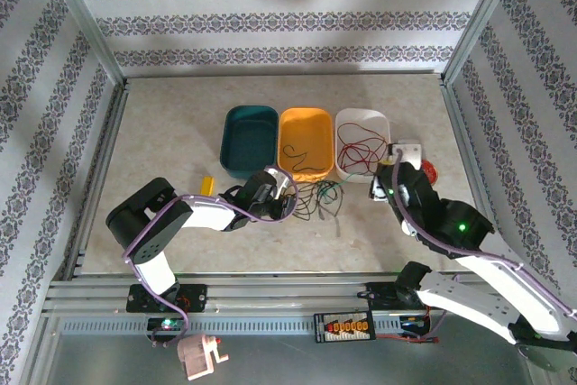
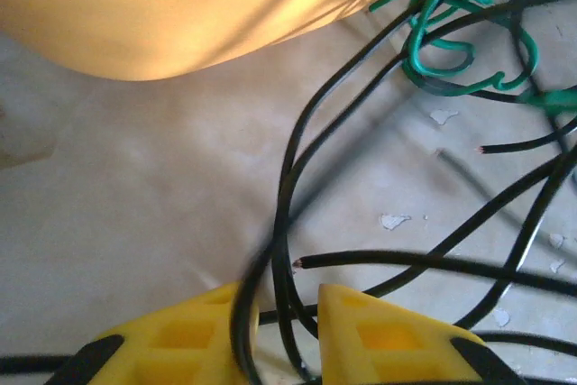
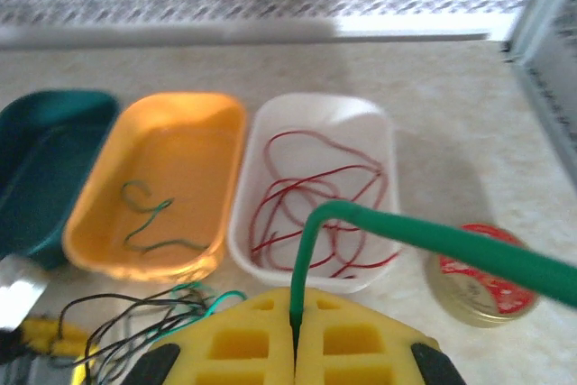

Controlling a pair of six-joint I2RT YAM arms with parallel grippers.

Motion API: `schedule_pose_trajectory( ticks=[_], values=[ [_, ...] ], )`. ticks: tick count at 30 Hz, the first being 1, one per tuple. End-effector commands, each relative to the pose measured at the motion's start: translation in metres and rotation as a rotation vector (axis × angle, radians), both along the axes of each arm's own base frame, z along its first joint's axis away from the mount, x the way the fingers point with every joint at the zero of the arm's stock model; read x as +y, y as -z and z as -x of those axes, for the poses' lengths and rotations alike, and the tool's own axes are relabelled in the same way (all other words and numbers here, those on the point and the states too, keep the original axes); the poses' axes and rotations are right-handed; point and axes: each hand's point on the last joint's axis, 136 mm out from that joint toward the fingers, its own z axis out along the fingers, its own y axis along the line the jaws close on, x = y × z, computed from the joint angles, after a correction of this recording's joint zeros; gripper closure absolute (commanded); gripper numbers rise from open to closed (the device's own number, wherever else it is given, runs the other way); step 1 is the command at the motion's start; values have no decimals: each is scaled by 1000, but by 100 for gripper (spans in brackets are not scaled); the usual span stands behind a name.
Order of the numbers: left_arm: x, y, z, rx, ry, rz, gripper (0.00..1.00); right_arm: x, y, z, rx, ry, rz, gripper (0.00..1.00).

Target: Untangle the cables

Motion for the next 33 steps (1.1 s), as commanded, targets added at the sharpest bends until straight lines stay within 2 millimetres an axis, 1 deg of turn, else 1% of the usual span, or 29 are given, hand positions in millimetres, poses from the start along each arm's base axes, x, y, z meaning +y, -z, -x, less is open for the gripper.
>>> schedule_pose_trajectory(
  ticks=[1, 5, 10, 11, 12, 18, 21, 23, 24, 27, 29, 32, 33],
  values=[
    [28, 42, 28, 139, -9, -122, 78, -34, -10, 1, -28, 150, 1, 100],
    [29, 39, 26, 131, -4, -131, 82, -49, -3, 2, -4, 203, -36, 100],
    [30, 36, 25, 124, -4, -139, 94, -79, -1, 10, 4, 323, -24, 100],
    [31, 36, 25, 124, -5, -142, 99, -85, 0, 12, 11, 350, -12, 100],
    [31, 35, 24, 123, -7, -143, 100, -91, 1, 14, 17, 373, 0, 100],
    [35, 36, 22, 118, -29, -154, 100, -118, -2, 22, 17, 471, 25, 100],
    [37, 37, 22, 114, -41, -159, 100, -122, -7, 23, 0, 473, -4, 100],
    [38, 37, 22, 111, -45, -157, 100, -117, -11, 19, -17, 440, -34, 100],
    [38, 37, 22, 109, -46, -156, 100, -109, -14, 15, -32, 388, -58, 100],
    [37, 36, 22, 105, -40, -153, 100, -72, -17, 2, -39, 192, -156, 100],
    [33, 35, 23, 106, -13, -149, 100, -53, -10, -3, 6, 116, -205, 100],
    [26, 29, 24, 94, 30, -146, 99, -33, 5, -9, 73, 38, -250, 100],
    [24, 24, 23, 81, 36, -139, 91, -25, 7, -10, 80, 1, -268, 100]
  ],
)
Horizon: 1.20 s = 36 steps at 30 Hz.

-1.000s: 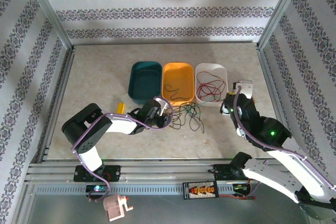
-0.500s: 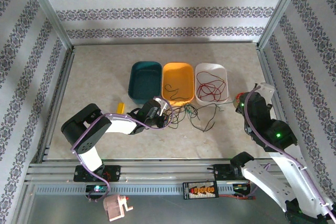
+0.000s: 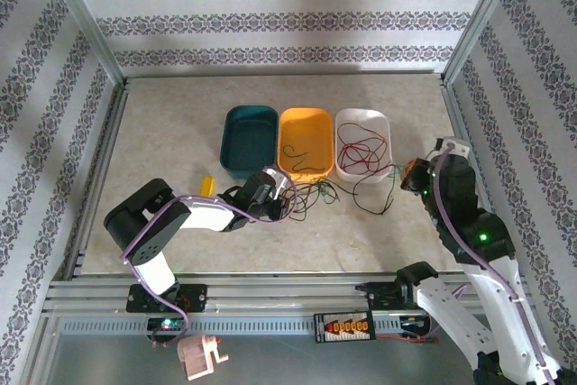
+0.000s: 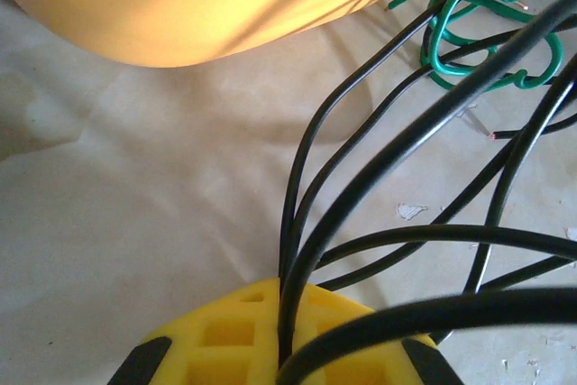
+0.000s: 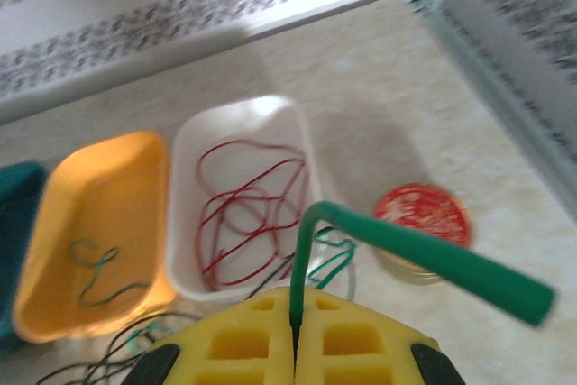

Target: Untangle the cables

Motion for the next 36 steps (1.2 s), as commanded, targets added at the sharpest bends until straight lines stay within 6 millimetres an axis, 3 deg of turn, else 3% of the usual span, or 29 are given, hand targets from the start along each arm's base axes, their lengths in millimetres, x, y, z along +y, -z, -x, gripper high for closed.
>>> schedule_pose_trajectory(
  ticks=[1, 3, 5, 13, 19, 31, 36],
  values=[
    [16, 18, 22, 74, 41, -97, 81, 42, 4, -6, 1, -198, -101, 100],
    [13, 3, 19, 31, 41, -54, 62, 54, -1, -5, -11, -258, -119, 100],
    [11, -12, 17, -8, 45, -18, 52, 54, -7, -2, -31, -267, -94, 100],
    [3, -55, 10, -102, 83, 11, 46, 19, -45, 12, -159, -150, 77, 100],
    [-5, -72, 6, -133, 115, 28, 44, 18, -74, 27, -247, -198, 103, 100],
    [-52, -107, 13, -194, 282, 118, 36, 101, -94, 54, -217, -665, -93, 100],
    [-76, -119, 13, -231, 346, 128, 36, 120, -99, 55, -186, -755, -155, 100]
  ],
)
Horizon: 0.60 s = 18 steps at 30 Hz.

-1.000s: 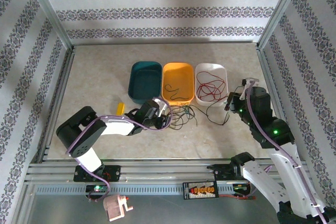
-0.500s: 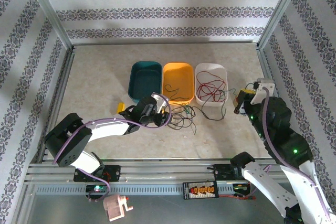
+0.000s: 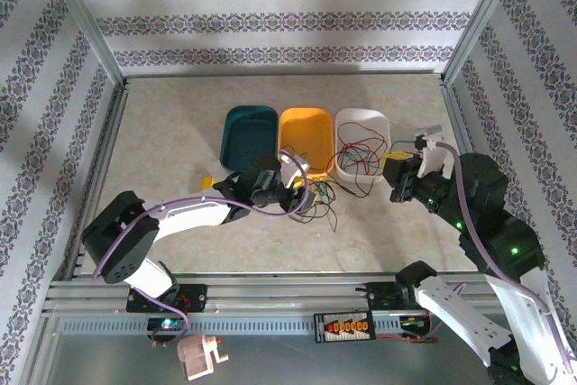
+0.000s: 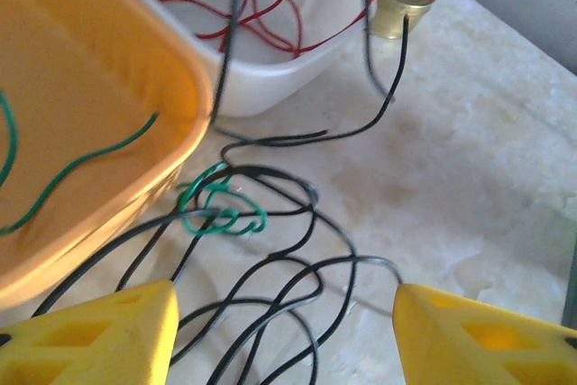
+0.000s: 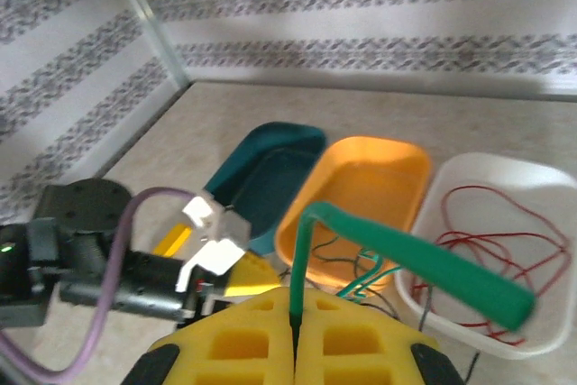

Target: Untangle the cables

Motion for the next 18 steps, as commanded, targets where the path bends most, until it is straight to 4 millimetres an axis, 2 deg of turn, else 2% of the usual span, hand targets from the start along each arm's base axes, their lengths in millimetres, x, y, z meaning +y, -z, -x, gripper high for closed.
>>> schedule_pose_trajectory(
  ticks=[1, 7, 10, 12, 15, 18],
  values=[
    [-21, -9, 5, -42, 81, 4, 37, 20, -12, 13, 13, -127, -62, 100],
    [-33, -13, -12, -104, 66, 14, 40, 25, -17, 19, 14, -166, -92, 100],
    [-43, -10, -22, -119, 75, 3, 46, 23, -19, 22, 10, -167, -87, 100],
    [-49, -7, -28, -129, 77, -4, 57, 21, -21, 23, 1, -160, -85, 100],
    [-56, -4, -33, -124, 89, -3, 82, 15, -25, 25, -16, -139, -90, 100],
    [-59, -3, -34, -110, 85, 15, 96, 8, -31, 23, -39, -99, -87, 100]
  ],
)
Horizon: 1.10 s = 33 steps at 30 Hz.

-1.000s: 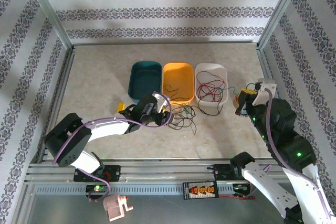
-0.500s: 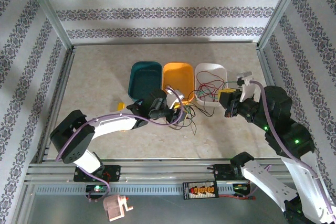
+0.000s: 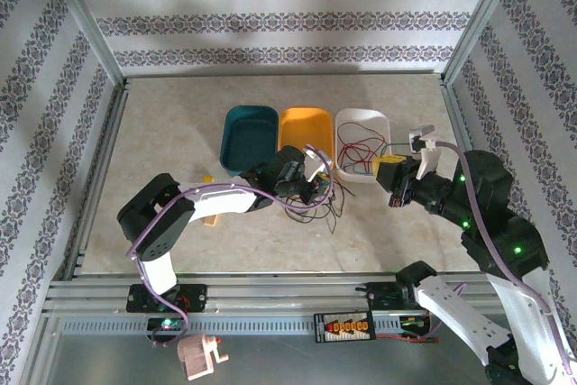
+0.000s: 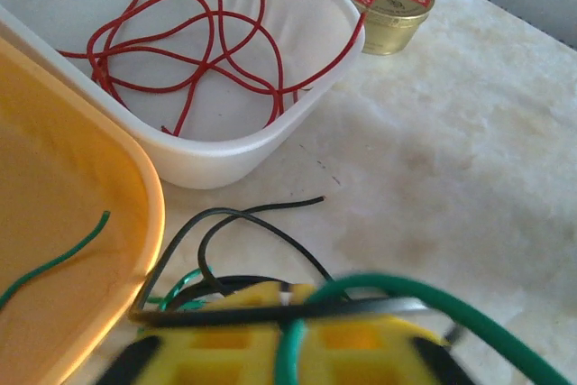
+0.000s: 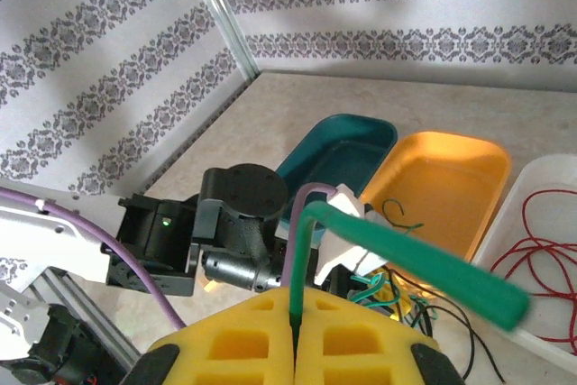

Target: Untangle the cables

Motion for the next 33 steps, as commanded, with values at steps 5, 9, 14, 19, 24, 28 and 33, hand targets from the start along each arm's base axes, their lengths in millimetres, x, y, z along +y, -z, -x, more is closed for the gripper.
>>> schedule_pose_trajectory(
  ticks=[5, 9, 14, 19, 24, 28, 33],
  values=[
    [-11, -13, -1, 0, -4, 88, 100, -40, -33, 1, -151, 198, 22, 100],
    [-8, -12, 3, 24, -23, 123, 100, -64, -43, 0, -200, 326, 39, 100],
    [-6, -19, 7, 41, -24, 158, 100, -79, -48, 2, -230, 399, 43, 100],
    [-7, -36, 6, 8, -20, 189, 68, -54, -49, 8, -197, 259, 15, 100],
    [-13, -47, -1, -38, -4, 194, 48, -33, -53, 20, -170, 120, -2, 100],
    [-18, -50, -11, -93, 4, 186, 39, -20, -50, 29, -131, 32, -14, 100],
    [-16, -58, -29, -162, -45, 195, 35, -12, -51, 39, -114, -36, -42, 100]
  ],
)
